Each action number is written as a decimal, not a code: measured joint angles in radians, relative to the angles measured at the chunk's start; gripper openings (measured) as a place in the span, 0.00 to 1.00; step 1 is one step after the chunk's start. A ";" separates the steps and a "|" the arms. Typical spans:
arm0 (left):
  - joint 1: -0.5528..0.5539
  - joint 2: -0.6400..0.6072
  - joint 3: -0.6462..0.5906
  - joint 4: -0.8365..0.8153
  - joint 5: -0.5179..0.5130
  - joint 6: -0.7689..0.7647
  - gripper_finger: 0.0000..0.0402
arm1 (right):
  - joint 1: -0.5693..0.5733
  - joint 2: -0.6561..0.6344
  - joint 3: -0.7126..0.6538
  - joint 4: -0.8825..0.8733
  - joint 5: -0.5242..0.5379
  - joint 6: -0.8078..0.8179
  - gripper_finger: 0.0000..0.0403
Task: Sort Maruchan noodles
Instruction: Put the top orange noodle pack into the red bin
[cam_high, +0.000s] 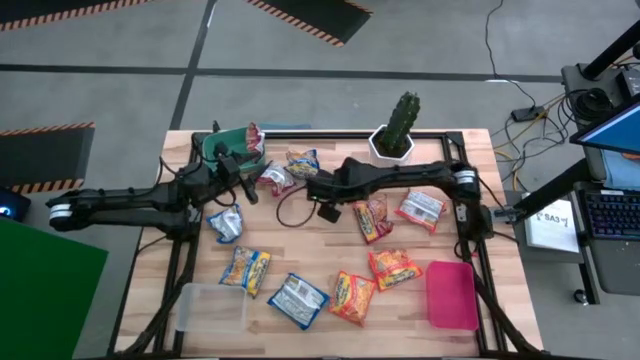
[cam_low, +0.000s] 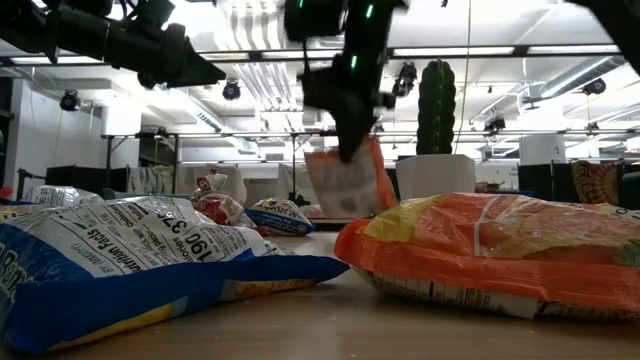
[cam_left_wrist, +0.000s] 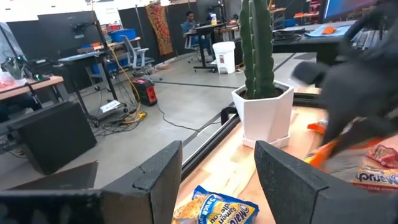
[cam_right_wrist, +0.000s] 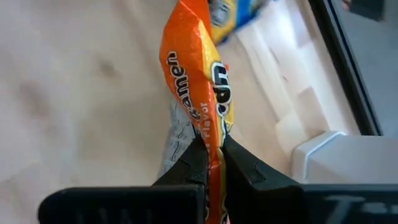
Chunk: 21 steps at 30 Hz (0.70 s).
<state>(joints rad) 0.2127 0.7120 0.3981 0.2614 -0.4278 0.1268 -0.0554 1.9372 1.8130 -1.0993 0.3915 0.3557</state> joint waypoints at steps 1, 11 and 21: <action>0.000 0.000 0.000 0.000 0.000 -0.009 0.46 | 0.014 -0.023 -0.001 -0.001 -0.011 0.002 0.03; -0.018 0.000 0.000 -0.053 0.035 -0.128 0.46 | 0.181 -0.258 -0.078 -0.004 -0.045 0.026 0.03; -0.088 0.004 0.000 -0.053 0.132 -0.238 0.46 | 0.267 -0.550 -0.305 0.012 -0.137 0.102 0.03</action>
<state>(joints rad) 0.1249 0.7162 0.3977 0.2087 -0.2956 -0.1109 0.2115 1.3875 1.5083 -1.0873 0.2546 0.4573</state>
